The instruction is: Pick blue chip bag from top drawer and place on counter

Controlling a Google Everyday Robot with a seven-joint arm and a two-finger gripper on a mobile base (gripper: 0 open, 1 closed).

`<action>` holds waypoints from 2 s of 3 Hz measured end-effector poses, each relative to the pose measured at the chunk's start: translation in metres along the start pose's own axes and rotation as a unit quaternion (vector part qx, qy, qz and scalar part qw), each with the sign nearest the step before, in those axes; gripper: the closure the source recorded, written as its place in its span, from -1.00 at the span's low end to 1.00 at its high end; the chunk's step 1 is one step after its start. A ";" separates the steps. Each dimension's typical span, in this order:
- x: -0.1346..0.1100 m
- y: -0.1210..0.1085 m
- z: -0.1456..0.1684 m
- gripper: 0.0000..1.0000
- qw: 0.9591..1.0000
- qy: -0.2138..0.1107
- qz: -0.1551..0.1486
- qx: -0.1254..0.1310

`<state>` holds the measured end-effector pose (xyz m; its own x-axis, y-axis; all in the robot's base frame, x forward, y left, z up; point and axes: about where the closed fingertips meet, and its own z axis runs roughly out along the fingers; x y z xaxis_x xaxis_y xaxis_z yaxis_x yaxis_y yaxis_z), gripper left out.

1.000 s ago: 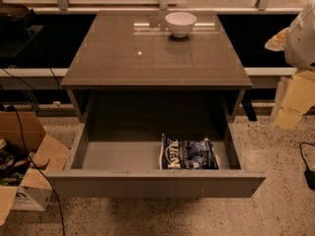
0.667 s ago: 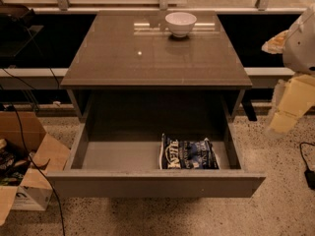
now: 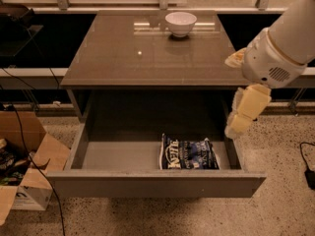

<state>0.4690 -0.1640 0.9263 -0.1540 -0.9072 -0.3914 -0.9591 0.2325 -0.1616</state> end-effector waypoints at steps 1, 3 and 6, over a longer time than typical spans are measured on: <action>-0.002 -0.034 0.059 -1.00 0.999 -0.029 0.004 -0.031; 0.006 -0.066 0.125 -1.00 0.997 -0.044 0.012 -0.066; 0.009 -0.066 0.150 -1.00 0.995 -0.038 0.032 -0.088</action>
Offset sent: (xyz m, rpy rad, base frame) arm 0.1484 0.0310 -0.1530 0.1556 0.1436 0.0648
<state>0.5671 -0.1345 0.7973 -0.2035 -0.8622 -0.4638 -0.9757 0.2176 0.0237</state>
